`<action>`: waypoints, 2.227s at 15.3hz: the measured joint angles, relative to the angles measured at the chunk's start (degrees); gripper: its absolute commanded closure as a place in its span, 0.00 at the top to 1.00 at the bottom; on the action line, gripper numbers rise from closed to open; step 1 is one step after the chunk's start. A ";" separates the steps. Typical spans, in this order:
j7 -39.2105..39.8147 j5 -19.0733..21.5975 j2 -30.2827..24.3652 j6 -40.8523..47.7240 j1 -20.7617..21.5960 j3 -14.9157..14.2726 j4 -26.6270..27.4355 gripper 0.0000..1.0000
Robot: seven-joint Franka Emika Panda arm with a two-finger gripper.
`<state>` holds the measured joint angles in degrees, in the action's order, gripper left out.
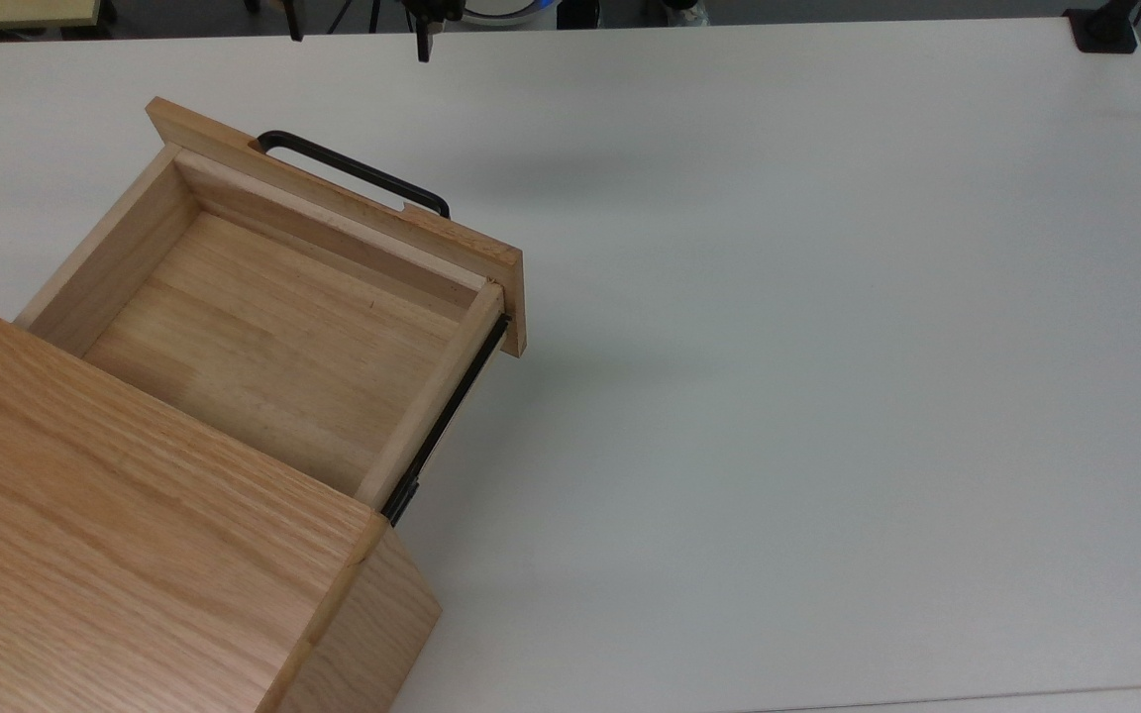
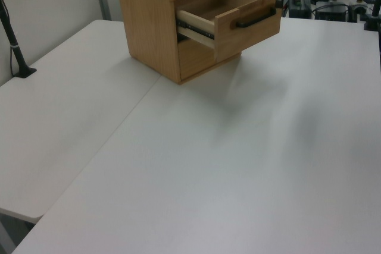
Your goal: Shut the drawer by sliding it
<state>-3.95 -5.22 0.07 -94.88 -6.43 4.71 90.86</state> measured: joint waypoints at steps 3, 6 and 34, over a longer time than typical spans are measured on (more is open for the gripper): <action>0.00 0.00 0.00 0.00 0.00 0.00 0.00 1.00; 0.00 0.00 0.00 0.00 0.00 0.00 0.00 1.00; -10.80 4.59 4.74 -9.68 0.35 0.02 2.77 0.00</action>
<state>-14.75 -0.63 4.81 -104.56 -6.07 4.73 93.62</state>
